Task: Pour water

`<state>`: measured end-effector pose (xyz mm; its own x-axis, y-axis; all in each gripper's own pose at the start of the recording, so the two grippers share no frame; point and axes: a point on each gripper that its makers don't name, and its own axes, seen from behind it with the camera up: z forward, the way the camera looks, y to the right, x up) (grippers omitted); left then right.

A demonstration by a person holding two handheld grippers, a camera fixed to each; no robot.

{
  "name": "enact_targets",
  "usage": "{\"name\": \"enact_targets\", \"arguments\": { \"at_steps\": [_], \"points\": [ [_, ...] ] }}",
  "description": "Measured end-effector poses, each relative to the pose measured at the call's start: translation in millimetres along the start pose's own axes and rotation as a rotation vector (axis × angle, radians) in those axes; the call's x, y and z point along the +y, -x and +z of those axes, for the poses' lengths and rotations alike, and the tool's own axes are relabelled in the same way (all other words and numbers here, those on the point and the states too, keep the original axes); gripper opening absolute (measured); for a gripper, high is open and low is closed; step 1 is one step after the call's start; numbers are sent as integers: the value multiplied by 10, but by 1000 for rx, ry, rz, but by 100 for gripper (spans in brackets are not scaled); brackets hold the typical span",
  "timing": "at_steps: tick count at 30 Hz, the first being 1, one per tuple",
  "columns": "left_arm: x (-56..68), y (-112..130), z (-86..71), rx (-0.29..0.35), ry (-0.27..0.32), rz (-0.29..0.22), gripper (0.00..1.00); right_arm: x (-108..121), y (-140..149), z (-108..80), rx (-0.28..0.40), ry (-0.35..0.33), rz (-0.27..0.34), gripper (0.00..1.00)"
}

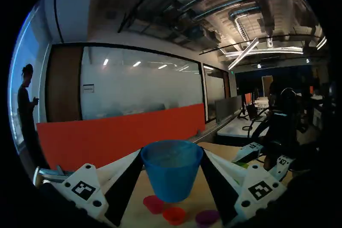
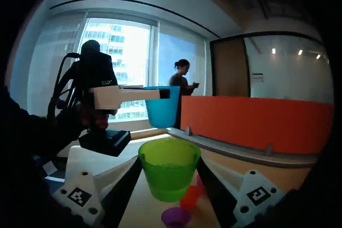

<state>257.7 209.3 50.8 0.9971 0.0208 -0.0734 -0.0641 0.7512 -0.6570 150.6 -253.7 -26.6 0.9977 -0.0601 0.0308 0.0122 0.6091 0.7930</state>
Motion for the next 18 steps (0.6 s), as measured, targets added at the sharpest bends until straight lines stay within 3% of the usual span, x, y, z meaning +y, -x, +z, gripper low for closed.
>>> {"name": "enact_targets", "arguments": {
  "at_steps": [6, 18],
  "points": [
    [-6, 36, -7, 0, 11, -50, 88, 15, -1, -6, -1, 4, 0, 90],
    [-15, 33, -43, -2, 16, -58, 88, 17, -24, -5, -5, 8, -5, 90]
  ]
}}
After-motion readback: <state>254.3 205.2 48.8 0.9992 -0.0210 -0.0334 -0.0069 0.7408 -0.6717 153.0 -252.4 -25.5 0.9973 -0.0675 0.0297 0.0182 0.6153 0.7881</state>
